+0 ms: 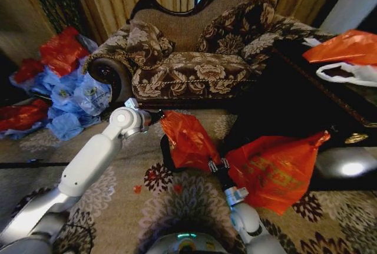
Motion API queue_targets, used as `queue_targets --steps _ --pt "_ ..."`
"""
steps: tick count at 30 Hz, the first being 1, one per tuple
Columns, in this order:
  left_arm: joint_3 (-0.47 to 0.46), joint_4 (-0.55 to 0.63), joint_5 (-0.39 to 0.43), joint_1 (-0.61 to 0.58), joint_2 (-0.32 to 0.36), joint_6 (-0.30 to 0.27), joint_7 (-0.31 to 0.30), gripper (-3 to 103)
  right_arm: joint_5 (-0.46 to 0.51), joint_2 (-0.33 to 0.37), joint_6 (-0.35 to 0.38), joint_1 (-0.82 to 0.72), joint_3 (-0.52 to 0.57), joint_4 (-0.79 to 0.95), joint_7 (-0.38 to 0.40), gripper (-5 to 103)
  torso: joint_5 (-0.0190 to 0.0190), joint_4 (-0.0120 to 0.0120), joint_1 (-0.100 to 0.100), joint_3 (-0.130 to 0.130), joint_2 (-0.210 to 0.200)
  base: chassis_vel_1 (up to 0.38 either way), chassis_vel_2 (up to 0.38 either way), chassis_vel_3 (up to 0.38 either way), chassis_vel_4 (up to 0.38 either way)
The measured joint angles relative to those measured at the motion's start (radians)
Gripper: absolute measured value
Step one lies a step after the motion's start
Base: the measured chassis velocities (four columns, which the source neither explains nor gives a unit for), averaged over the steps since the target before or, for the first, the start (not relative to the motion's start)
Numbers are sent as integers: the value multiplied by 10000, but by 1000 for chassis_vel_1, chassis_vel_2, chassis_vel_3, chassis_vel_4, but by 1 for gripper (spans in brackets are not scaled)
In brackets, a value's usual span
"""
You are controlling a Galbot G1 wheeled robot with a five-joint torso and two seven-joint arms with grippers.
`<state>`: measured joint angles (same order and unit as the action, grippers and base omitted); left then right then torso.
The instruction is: Place a garbage bag over the trash bin.
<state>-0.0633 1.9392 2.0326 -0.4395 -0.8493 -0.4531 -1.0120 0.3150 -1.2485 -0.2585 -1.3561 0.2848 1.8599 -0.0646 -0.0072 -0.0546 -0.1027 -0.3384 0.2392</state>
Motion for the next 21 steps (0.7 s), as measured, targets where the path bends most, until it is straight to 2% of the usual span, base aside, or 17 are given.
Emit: queue_targets --steps 2,3,4,6,9,15,21 --pt "-2 9 5 -5 8 0 1 0 20 6 9 6 3 9 0 26 0 0 0 0 0 0 0 0 0" --pt "-46 141 87 -67 150 -4 14 0 322 89 161 72 36 173 16 21 2 3 0 0 0 0 0 0 0" --pt "-66 250 180 -94 308 -32 130 0 745 204 355 86 122 466 48 10 0 3 0 0 0 0 0 0 0" --pt "-67 269 208 -88 359 -53 209 0 957 269 436 68 157 624 87 10 0 2 0 0 0 0 0 0 0" --pt "-73 323 265 -9 453 -113 354 0 1456 457 652 104 150 998 254 1 1 -4 0 0 0 0 0 0 0" --pt "-247 623 306 -125 913 -215 743 0 2482 849 1194 951 -383 1336 643 0 -1 0 0 0 0 0 0 0 0" --pt "-463 715 200 -249 1240 -39 1511 0 3295 1088 1480 2662 -1100 1189 1024 0 0 3 -1 -1 0 0 0 0 0"
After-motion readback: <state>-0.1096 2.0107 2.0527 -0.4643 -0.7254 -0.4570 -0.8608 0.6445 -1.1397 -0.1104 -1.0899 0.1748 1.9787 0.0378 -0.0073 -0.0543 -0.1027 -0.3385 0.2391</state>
